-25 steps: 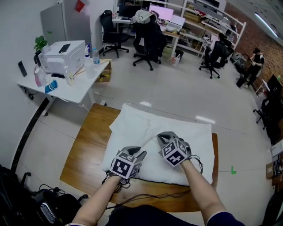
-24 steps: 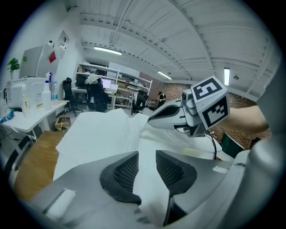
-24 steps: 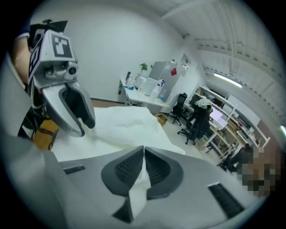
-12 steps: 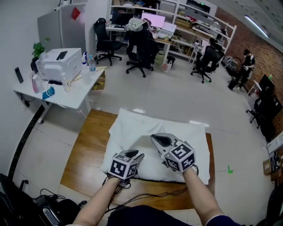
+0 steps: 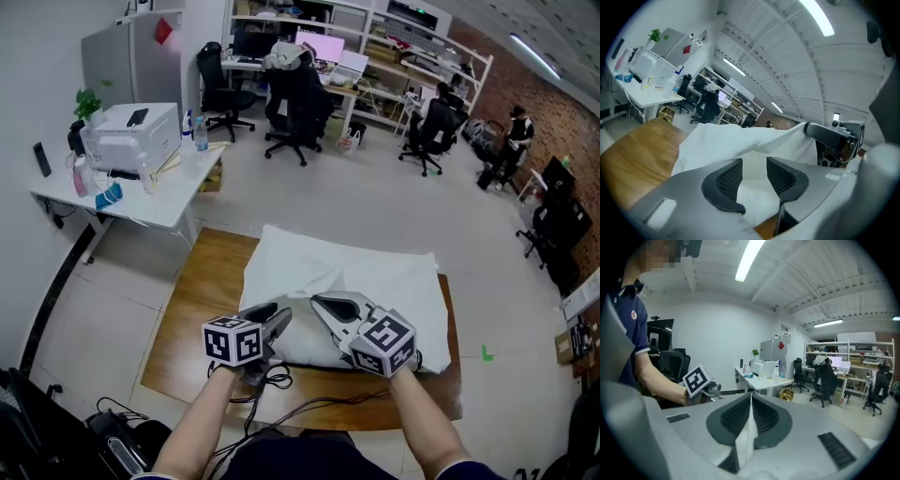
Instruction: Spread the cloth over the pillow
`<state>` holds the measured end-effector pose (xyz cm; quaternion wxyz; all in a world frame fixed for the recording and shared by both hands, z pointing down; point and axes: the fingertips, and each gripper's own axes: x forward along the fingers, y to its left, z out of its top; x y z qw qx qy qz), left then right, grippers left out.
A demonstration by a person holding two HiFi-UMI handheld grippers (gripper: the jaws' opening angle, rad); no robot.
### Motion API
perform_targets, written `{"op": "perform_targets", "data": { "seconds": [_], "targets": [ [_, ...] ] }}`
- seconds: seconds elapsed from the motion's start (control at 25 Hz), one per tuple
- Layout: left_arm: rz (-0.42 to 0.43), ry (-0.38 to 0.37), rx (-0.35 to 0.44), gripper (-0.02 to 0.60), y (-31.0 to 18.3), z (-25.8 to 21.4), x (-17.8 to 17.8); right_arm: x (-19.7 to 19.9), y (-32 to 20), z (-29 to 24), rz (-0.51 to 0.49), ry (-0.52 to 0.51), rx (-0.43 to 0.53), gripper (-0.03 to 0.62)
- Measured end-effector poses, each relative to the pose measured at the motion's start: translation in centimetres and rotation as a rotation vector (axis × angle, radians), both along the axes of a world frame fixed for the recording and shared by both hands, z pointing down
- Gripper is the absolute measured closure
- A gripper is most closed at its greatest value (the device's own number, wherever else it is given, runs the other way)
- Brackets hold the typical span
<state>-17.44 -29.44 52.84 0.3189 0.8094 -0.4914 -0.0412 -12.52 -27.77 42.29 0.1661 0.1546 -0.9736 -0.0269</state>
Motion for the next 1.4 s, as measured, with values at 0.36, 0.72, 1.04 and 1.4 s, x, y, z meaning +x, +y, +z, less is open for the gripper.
{"op": "perform_targets", "data": {
  "seconds": [0.36,0.72,1.04,1.4],
  "targets": [
    [-0.211,-0.046,-0.055,0.413,7.6,1.9,-6.3,-2.7,5.8,0.7,-0.122,-0.04,-0.001,0.58],
    [-0.288,-0.072,-0.089,0.413,14.6,1.8,-6.6,-1.5,9.9,4.3,-0.143,-0.018,-0.026,0.58],
    [-0.151,-0.027,-0.116,0.426,13.7,3.9,-3.3,1.1,11.6,12.9,-0.049,0.176,-0.109,0.58],
    [-0.09,0.303,-0.068,0.4,10.0,2.7,-2.9,3.8,9.7,12.8,0.079,0.212,-0.084,0.58]
  ]
}}
